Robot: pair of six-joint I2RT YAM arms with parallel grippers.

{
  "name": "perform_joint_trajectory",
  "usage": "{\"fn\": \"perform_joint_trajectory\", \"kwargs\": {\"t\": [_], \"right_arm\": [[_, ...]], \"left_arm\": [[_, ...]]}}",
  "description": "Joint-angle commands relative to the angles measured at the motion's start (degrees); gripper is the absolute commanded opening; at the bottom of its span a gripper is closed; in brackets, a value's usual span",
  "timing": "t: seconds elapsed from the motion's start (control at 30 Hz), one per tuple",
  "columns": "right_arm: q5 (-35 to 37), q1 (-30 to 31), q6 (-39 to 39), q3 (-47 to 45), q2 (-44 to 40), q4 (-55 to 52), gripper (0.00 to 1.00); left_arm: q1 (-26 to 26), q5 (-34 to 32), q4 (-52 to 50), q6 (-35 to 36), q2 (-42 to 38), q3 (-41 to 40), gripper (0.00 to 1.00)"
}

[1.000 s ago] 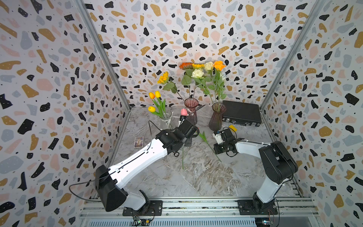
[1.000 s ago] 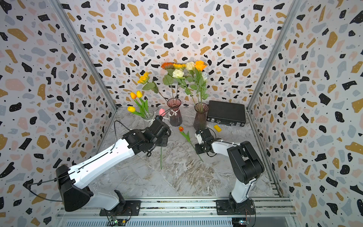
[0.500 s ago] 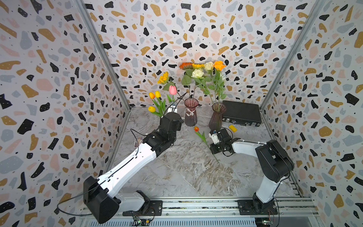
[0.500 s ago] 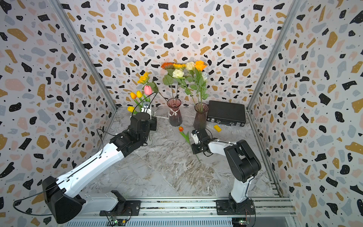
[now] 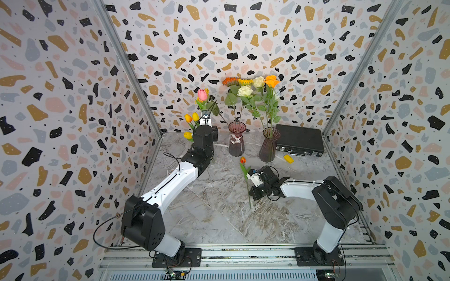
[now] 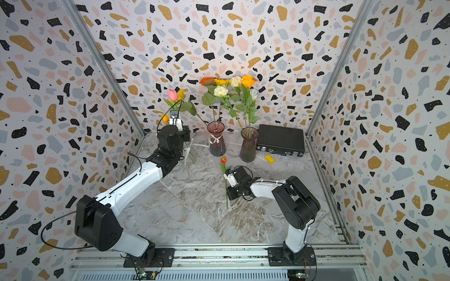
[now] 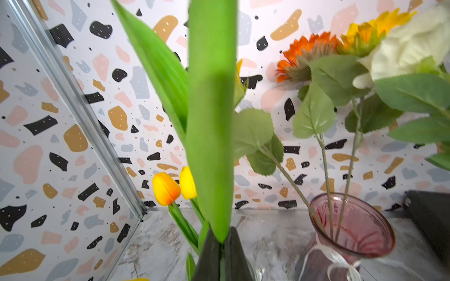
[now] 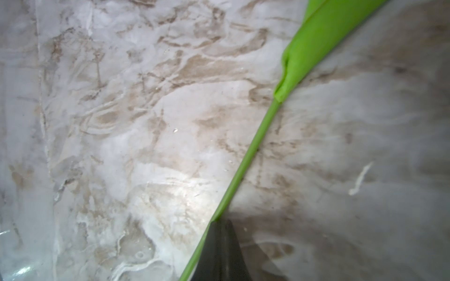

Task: Arrange the flowers in different vases according to their variety
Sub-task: Insert the flower into the vase.

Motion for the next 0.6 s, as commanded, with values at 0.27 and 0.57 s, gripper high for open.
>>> {"fn": "perform_joint_trajectory", "kwargs": {"t": [0.27,0.57], "right_arm": [[-2.18,3.2,2.75,-1.38,3.9,-0.01,0.0],[-2.51,4.13,2.41,0.83,4.21,-1.11,0.0]], "left_arm": [[2.39,3.47,7.83,4.44,5.45,9.51,0.0],[4.39,3.08,10.94,3.03,7.4,4.7,0.0]]}}
